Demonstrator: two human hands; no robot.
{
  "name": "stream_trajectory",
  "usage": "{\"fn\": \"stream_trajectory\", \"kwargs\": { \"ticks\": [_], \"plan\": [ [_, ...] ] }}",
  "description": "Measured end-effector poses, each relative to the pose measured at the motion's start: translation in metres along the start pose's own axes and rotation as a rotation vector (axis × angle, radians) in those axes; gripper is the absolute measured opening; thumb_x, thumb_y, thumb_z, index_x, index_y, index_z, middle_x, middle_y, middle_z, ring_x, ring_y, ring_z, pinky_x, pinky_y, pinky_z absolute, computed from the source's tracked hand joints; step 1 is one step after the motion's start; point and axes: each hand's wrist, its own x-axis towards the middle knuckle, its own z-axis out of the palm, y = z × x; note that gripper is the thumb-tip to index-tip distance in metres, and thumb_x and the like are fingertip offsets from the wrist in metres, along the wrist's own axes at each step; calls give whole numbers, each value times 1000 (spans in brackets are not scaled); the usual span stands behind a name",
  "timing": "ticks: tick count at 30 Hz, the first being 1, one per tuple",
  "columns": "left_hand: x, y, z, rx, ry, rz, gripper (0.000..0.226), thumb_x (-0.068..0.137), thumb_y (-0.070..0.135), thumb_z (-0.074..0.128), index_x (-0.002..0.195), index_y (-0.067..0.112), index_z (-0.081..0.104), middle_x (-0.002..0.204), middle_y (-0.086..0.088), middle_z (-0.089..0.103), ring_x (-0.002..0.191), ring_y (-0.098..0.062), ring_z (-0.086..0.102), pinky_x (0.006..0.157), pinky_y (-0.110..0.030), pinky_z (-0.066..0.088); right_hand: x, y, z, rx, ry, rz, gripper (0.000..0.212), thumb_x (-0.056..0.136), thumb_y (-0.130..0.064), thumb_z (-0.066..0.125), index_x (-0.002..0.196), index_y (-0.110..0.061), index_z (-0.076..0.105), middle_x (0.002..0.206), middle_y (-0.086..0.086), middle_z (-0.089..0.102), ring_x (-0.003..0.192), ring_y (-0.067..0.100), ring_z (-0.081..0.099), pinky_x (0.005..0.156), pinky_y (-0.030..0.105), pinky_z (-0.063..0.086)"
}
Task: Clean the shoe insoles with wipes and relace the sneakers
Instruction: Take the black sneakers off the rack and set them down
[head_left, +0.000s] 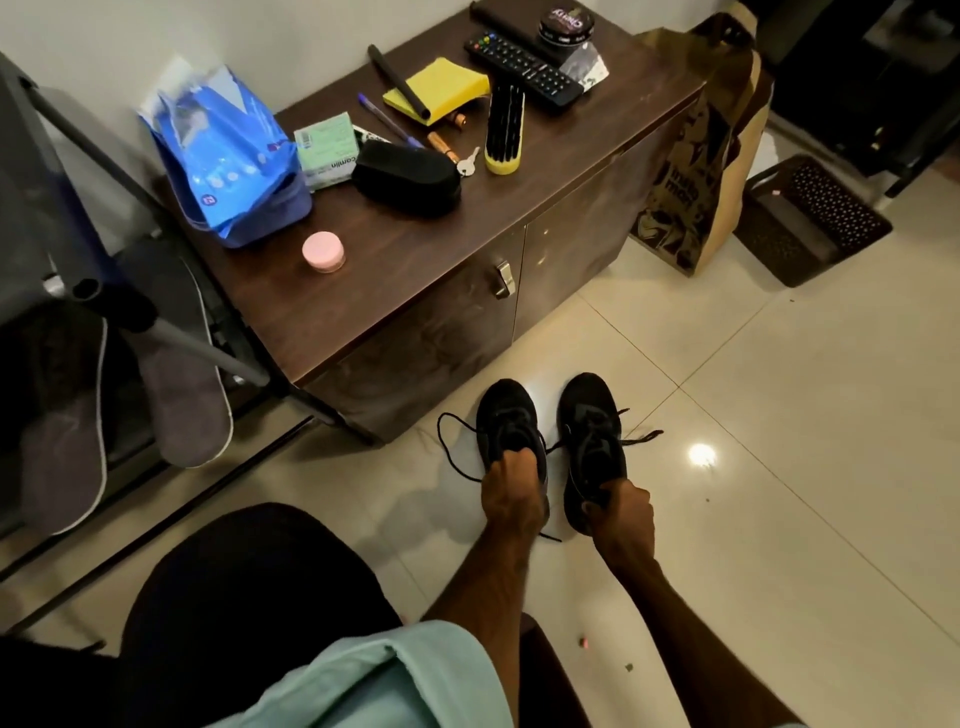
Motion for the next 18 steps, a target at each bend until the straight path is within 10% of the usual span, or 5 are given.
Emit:
{"fn": "stream_trajectory", "kwargs": {
  "ticks": [18],
  "plan": [
    [12, -16, 21, 102, -153, -34, 37, 98, 15, 62, 133, 6, 53, 136, -15, 55, 124, -30, 57, 99, -36, 48, 0, 26, 28, -45, -161, 95, 27, 91, -6, 60, 116, 5, 59, 124, 28, 56, 107, 45, 61, 91, 46, 54]
  ]
}}
